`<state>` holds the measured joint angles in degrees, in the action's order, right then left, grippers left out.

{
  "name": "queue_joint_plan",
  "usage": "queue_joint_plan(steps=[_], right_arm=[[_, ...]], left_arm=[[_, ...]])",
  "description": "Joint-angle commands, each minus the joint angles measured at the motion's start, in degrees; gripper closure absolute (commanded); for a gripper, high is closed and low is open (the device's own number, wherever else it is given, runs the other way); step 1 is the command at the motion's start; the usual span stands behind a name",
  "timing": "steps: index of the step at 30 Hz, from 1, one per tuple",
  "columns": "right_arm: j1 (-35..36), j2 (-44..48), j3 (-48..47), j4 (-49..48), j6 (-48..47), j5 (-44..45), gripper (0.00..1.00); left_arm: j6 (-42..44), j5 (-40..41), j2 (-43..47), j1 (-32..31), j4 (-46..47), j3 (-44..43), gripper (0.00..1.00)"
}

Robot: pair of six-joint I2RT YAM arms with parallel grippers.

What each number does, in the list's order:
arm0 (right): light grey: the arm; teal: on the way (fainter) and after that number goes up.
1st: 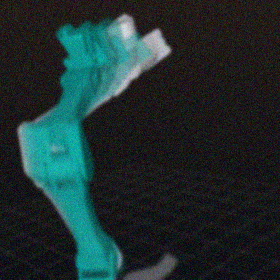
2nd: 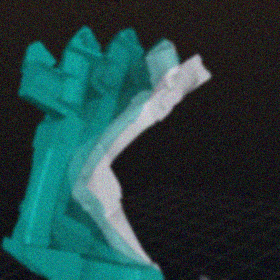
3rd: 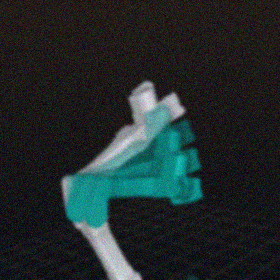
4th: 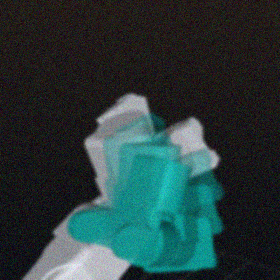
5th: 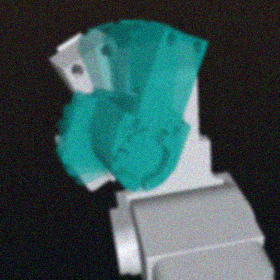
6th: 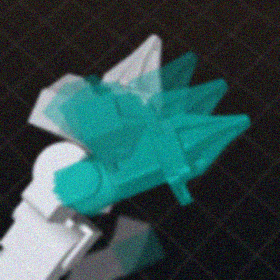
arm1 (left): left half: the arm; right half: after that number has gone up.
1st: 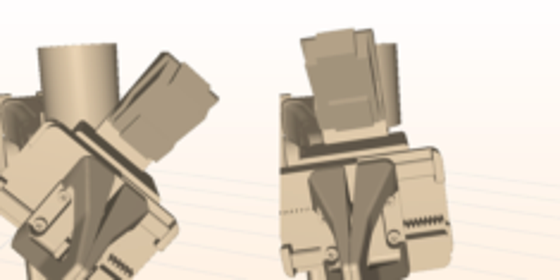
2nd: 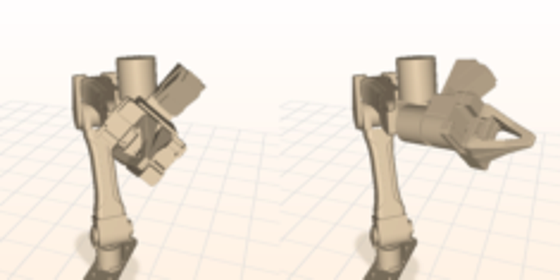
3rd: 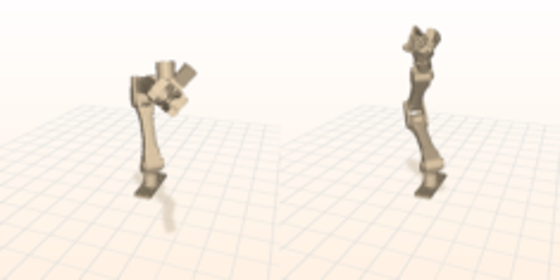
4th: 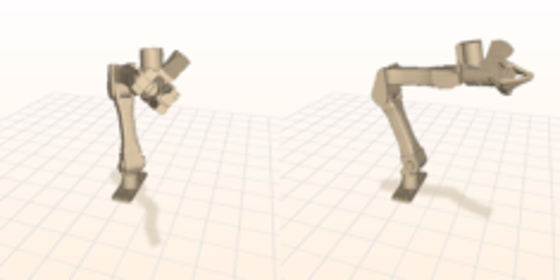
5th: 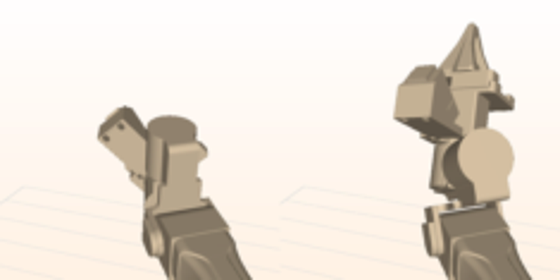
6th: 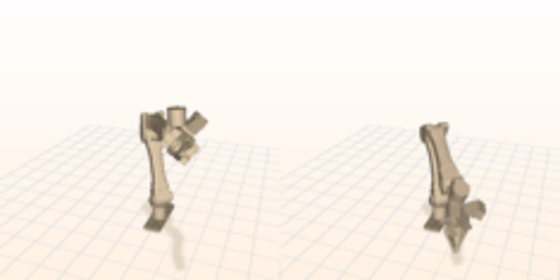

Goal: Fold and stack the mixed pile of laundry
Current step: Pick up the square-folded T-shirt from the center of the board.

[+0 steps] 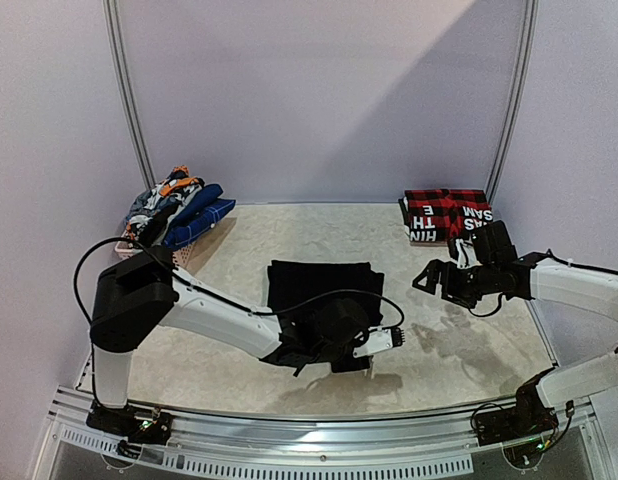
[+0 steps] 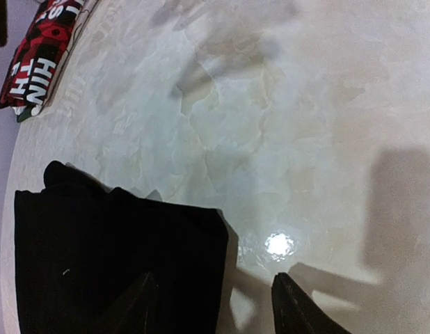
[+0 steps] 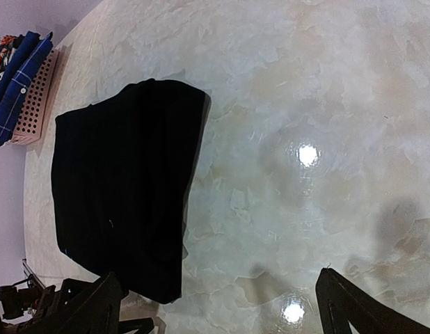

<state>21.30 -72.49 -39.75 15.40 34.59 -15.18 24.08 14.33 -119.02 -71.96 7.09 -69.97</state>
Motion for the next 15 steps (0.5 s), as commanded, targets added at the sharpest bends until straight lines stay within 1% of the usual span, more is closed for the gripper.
queue_joint_plan(steps=[1,8,10,15], right_arm=[[-0.4,-0.46,0.72,-0.41,0.31,-0.32,0.01],[-0.4,-1.11,0.89,-1.07,0.14,-1.01,0.01],[-0.38,-1.87,0.9,-1.56,0.3,-1.44,0.01],[-0.45,-3.21,0.58,-2.87,0.43,-2.37,0.01]], left_arm=[[1.94,-0.26,-2.85,-0.63,0.4,-2.59,0.45],[2.56,1.64,-5.58,-0.21,0.98,-4.46,0.53],[2.5,1.67,-6.2,0.16,1.93,-4.7,0.57],[2.38,1.29,-6.73,1.23,3.29,-4.86,0.78]])
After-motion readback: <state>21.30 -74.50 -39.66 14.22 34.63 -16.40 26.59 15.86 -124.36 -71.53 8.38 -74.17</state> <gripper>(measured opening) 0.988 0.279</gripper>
